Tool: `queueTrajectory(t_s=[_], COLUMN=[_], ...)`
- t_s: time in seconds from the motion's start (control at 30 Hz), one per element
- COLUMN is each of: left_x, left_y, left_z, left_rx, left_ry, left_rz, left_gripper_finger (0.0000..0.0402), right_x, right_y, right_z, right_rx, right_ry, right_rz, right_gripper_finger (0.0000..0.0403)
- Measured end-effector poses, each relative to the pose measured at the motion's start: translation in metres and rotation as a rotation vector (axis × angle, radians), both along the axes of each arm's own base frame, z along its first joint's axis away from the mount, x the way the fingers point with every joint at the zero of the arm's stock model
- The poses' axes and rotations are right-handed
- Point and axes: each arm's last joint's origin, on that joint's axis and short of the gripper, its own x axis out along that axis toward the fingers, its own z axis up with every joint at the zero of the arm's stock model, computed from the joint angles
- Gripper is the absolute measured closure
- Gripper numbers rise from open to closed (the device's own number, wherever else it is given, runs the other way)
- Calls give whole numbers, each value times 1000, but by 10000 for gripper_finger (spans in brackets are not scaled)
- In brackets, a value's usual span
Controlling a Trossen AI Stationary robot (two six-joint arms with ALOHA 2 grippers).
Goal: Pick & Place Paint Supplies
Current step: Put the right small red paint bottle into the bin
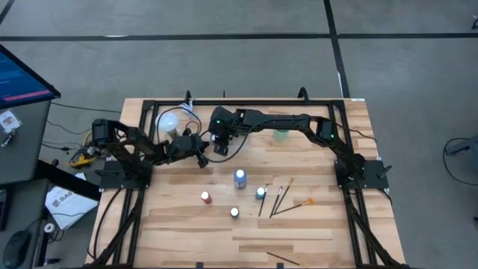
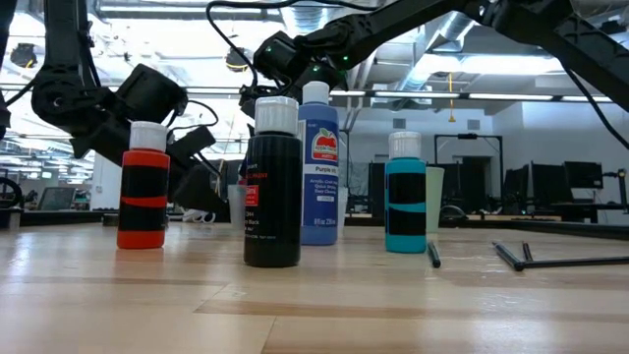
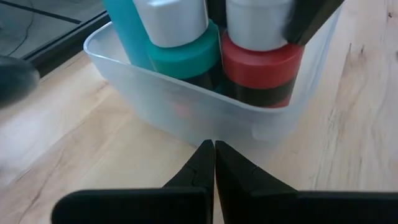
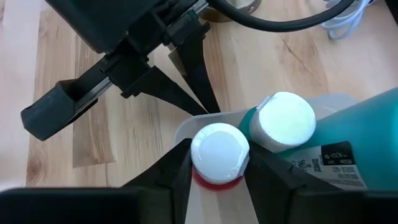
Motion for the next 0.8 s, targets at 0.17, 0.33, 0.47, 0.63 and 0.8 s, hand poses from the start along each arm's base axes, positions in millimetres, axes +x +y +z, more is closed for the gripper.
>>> queueTrajectory(t_s=[0.17,0.33,0.47,0.63,0.8], left_x=[0,0,0,1,1], left_y=[0,0,0,0,0], left_z=[0,0,1,1,1], left_rx=[1,1,1,-3,-2], left_ry=[-3,-3,-5,-12,-16], left_rz=[0,0,0,3,3], left_gripper_finger=[401,401,401,401,401], right_x=[0,-3,-5,-5,-7], right_y=[0,1,1,1,2], right_z=[0,0,0,0,0], right_rx=[1,7,9,10,14], right_ry=[4,34,47,53,70], right_rz=[1,-1,-2,-2,-1], right_gripper_finger=[265,263,265,256,234])
